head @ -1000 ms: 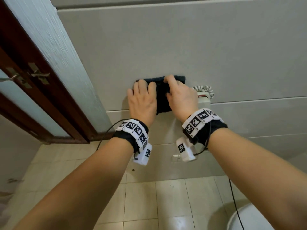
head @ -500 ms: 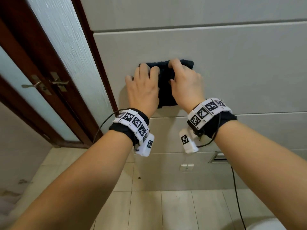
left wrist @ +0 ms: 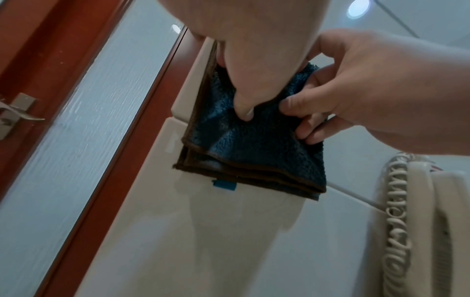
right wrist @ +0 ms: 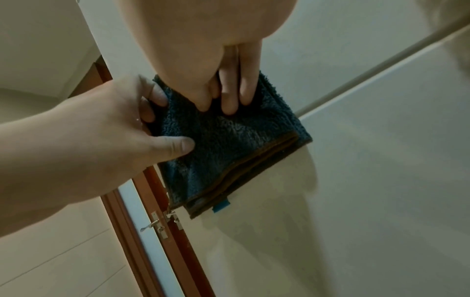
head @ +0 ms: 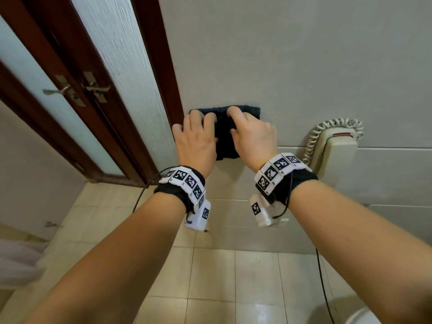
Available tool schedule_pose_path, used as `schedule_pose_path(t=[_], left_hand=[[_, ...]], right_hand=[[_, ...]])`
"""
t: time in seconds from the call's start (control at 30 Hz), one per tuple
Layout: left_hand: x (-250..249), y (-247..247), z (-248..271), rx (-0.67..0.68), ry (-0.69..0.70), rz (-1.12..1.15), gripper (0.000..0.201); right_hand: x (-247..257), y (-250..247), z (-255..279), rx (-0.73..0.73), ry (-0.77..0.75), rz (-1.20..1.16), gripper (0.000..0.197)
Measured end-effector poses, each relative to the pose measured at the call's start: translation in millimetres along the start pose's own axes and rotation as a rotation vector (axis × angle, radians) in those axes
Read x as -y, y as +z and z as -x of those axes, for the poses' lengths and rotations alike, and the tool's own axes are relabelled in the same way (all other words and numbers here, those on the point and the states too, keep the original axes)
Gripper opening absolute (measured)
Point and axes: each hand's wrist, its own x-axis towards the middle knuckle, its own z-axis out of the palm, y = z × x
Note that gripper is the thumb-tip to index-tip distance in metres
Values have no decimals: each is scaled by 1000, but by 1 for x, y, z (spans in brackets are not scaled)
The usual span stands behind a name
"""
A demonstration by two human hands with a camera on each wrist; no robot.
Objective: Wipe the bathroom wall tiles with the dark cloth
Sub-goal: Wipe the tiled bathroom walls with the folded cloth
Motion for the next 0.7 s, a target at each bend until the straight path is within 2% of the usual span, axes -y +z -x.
schedule_pose_path(t=[0.23,0.7], left_hand=[[2,-15,-8,-6,5,-7,49],[7,-112,-99,-146,-15,7,51]], right_hand=[[3,-10,-10,11,44,-44,29],[28,-102,-96,-155,19,-192,33]])
